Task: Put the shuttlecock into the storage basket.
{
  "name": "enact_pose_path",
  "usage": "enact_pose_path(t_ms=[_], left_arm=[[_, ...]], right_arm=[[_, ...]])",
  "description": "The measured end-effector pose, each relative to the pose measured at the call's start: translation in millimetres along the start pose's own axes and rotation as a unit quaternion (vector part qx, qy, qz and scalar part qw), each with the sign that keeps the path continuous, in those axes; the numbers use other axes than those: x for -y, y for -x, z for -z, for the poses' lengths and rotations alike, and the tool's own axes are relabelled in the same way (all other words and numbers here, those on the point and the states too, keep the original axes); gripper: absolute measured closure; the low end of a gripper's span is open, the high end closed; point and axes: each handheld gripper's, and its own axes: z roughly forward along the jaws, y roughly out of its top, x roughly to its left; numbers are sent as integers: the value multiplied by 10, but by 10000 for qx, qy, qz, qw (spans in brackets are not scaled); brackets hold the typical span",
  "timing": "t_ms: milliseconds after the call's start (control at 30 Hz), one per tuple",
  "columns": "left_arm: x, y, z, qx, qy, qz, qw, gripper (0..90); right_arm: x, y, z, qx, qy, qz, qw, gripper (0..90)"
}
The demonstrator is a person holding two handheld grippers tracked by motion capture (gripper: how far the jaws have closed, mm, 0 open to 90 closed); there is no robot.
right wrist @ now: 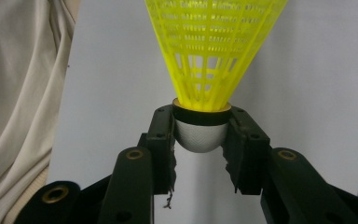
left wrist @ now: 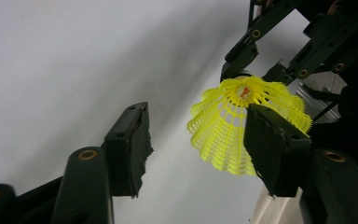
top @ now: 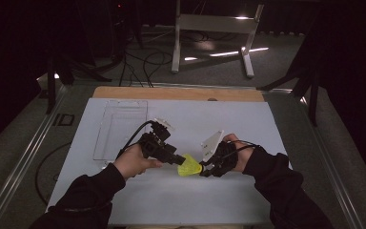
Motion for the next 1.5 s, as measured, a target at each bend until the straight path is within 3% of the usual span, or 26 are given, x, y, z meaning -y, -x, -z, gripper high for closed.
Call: enact_pose_path(t_ms=[133, 300, 333, 533, 900, 933, 1000, 1333, 1400, 1467, 1500], left_arm=[[6, -47, -72, 105, -70, 84, 9999, 441], [12, -87, -153, 388, -202, 135, 9990, 601], [12, -104, -184, 530, -301, 143, 9980, 612], [4, -103, -253, 749, -440, 147, 9961, 712], [-36, -76, -270, 713, -460, 66, 9964, 833], [-42, -75, -270, 707, -466, 80, 9964, 875], [-52, -75, -271, 717, -463, 141, 9962, 888], [-101, 3, -274, 474, -616, -66, 9970, 900], [-115, 6, -258, 467, -616, -76, 9970, 900], [-146, 15, -214, 469, -625, -137, 9969, 900], [-146, 15, -214, 469, -625, -137, 9969, 900]], right_arm=[[1, -4, -5, 1, 4, 13, 10000, 656], [4, -3, -9, -23, 0, 40, 10000, 655], [3, -8, -9, -61, 23, 14, 10000, 655], [-3, -2, -18, -100, -18, 19, 9999, 655], [13, 6, -36, -119, -59, -63, 9999, 654], [18, 6, -37, -98, -72, -46, 9999, 654], [21, 6, -42, -98, -80, -61, 9999, 654], [43, 11, -63, -85, -64, -102, 9999, 650], [41, 15, -60, -55, -44, -214, 9997, 629], [44, 15, -57, 56, 16, -333, 9994, 521], [44, 15, -57, 56, 16, -333, 9994, 521]])
